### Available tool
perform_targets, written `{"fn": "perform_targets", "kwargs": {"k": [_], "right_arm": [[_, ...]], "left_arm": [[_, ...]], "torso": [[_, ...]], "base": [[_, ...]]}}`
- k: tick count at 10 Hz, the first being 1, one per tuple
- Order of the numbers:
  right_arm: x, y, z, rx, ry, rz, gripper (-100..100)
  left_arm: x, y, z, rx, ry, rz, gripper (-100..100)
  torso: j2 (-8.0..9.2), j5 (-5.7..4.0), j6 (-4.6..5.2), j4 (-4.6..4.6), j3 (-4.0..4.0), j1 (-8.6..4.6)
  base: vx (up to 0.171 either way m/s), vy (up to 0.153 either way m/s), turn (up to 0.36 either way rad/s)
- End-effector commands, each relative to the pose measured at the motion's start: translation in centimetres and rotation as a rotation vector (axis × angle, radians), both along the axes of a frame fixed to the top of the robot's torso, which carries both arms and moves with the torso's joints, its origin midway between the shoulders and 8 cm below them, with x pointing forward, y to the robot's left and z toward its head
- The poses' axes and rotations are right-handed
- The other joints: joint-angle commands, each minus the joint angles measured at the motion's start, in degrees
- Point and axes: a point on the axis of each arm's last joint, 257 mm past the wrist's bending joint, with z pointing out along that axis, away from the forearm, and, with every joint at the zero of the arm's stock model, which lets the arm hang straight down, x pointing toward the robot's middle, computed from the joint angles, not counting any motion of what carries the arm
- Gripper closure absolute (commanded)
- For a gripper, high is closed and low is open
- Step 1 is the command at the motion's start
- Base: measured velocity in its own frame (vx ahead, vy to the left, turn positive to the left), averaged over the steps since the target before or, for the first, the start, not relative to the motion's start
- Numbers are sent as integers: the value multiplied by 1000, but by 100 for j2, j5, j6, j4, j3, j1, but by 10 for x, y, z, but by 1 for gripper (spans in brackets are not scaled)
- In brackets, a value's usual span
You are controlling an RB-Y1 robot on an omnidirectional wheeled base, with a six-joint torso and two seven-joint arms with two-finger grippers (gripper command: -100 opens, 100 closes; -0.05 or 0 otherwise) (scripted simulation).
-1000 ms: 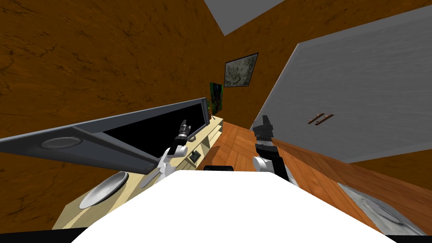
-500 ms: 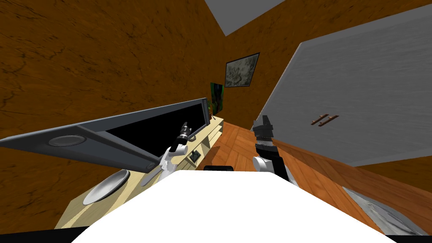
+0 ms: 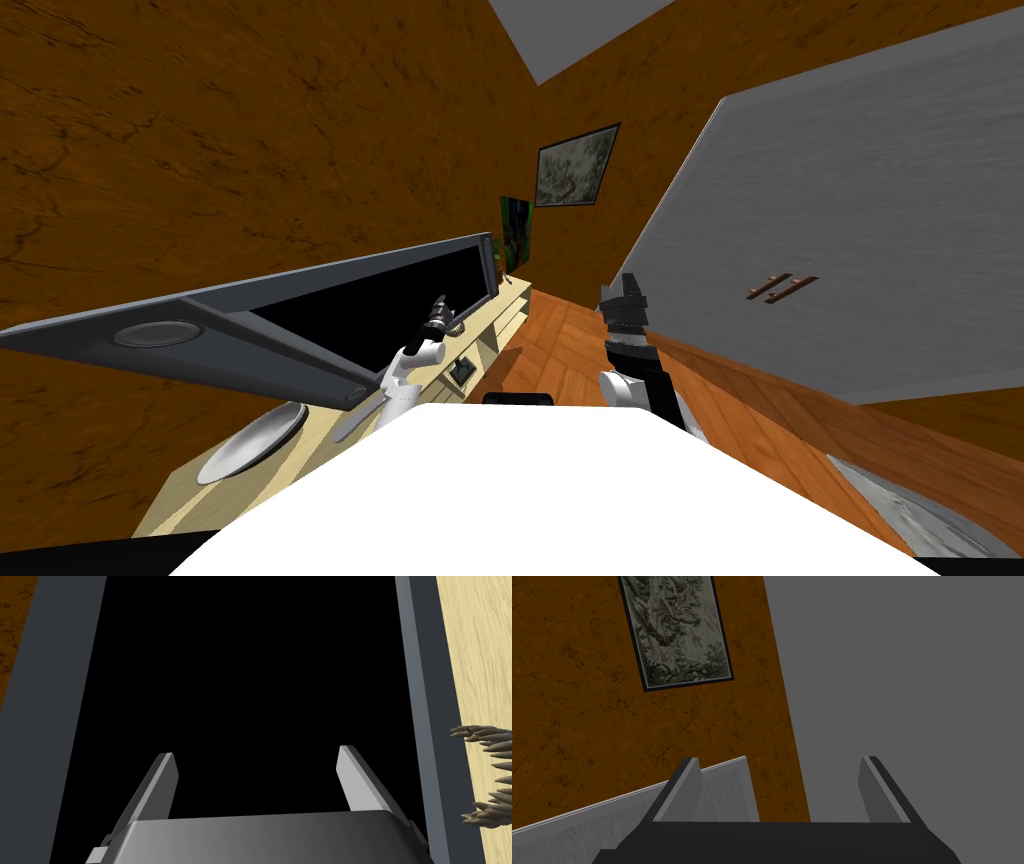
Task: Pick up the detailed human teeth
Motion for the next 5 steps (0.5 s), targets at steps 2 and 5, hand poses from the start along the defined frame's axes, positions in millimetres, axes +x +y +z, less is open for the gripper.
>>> {"fn": "perform_targets", "kwargs": {"k": [2,5], "right_arm": [[0,0,0,0,0,0,0],[0,0,0,0,0,0,0]], "left_arm": [[1,4,-27,-51,79,17,-100],[-1,10,-62,-137,174,46,-100]], "torso": [[-4,0,0,0,-2,0],[-8,0,1,-2,-5,1]], "base": [[39,-8,38],[57,-3,38]]}}
